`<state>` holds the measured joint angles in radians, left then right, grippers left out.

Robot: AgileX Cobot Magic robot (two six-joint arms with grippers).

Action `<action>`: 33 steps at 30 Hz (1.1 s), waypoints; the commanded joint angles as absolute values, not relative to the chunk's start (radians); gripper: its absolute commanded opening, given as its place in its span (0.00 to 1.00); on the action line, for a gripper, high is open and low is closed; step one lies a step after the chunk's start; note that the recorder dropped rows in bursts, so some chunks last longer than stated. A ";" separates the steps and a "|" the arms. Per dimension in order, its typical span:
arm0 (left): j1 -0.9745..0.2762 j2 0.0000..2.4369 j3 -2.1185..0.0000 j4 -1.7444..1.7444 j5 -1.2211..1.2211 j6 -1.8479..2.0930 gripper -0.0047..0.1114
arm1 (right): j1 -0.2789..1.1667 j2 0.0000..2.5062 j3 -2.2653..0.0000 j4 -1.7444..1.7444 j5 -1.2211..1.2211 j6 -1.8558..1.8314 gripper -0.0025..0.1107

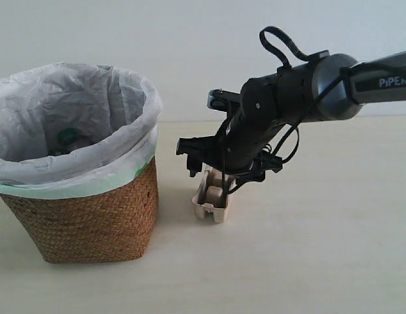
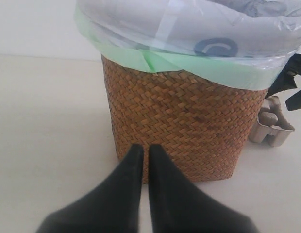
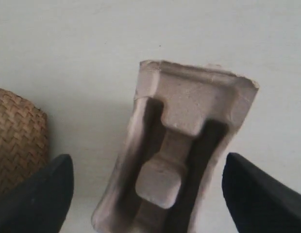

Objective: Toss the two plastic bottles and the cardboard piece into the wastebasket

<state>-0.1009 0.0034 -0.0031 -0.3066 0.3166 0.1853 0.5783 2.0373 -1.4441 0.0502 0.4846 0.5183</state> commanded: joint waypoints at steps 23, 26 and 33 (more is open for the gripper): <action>-0.097 0.000 0.000 -0.310 0.315 0.180 0.07 | 0.578 2.139 -1.441 -0.028 0.451 0.532 0.22; -0.097 0.000 0.000 -0.310 0.315 0.180 0.07 | 0.556 2.113 -1.441 -0.044 0.506 0.521 0.02; -0.097 0.000 0.000 -0.310 0.315 0.180 0.07 | 0.423 1.904 -1.441 -0.070 0.701 0.421 0.02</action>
<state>-0.1009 0.0034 -0.0031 -0.3066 0.3166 0.1853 0.4766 1.9920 -1.4423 -0.0430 0.6301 0.4552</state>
